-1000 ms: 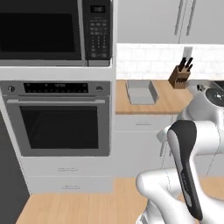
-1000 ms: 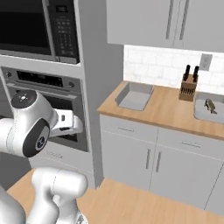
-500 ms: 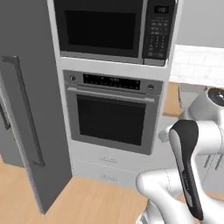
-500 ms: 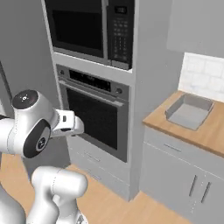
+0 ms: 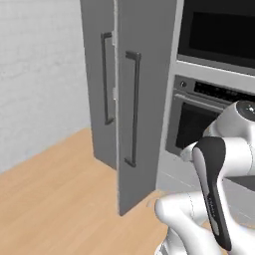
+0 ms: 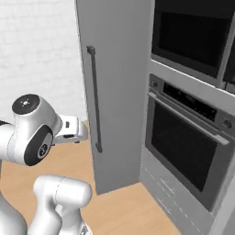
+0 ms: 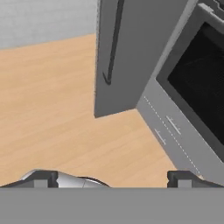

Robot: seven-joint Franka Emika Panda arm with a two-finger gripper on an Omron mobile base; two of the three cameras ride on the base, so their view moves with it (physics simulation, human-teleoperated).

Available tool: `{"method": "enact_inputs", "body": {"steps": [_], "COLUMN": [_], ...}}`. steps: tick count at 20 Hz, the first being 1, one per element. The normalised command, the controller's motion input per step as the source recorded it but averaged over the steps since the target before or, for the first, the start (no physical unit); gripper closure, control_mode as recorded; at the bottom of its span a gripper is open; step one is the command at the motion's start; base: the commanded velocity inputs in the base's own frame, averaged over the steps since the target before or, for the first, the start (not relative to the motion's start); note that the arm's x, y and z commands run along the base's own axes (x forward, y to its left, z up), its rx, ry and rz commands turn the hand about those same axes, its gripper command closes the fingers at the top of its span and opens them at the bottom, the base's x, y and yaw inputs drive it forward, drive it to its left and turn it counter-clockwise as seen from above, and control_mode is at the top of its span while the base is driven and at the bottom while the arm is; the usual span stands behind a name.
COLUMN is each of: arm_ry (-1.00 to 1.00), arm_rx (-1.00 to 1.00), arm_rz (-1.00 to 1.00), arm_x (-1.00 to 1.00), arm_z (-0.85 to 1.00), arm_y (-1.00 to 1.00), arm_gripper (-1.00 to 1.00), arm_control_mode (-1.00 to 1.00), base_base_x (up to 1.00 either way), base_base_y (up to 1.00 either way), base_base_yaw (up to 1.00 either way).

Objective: Place one sweet potato and one fish in each tupperware on the nearby counter, to pack two identical lunches.

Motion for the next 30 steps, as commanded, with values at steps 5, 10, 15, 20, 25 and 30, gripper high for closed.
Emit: {"method": "enact_inputs", "body": {"steps": [5, 10, 15, 20, 25, 30], "arm_ry": [0.0, 0.0, 0.0, 0.0, 0.0, 0.0], "arm_rx": [0.0, 0.0, 0.0, 0.0, 0.0, 0.0], "arm_rz": [0.0, 0.0, 0.0, 0.0, 0.0, 0.0], "arm_x": [0.0, 0.0, 0.0, 0.0, 0.0, 0.0], "arm_z": [0.0, 0.0, 0.0, 0.0, 0.0, 0.0], "arm_y": [0.0, 0.0, 0.0, 0.0, 0.0, 0.0], "arm_gripper": [-1.0, -1.0, -1.0, -1.0, -1.0, -1.0], "arm_control_mode": [1.0, 1.0, 1.0, 1.0, 1.0, 1.0], "base_base_x": [0.0, 0.04, 0.6, 1.0, 0.96, 0.65], "base_base_y": [1.0, 1.0, 1.0, 0.98, 0.49, 0.04], "base_base_yaw": [0.59, 0.5, 0.38, 0.14, -0.17, -0.61]}}
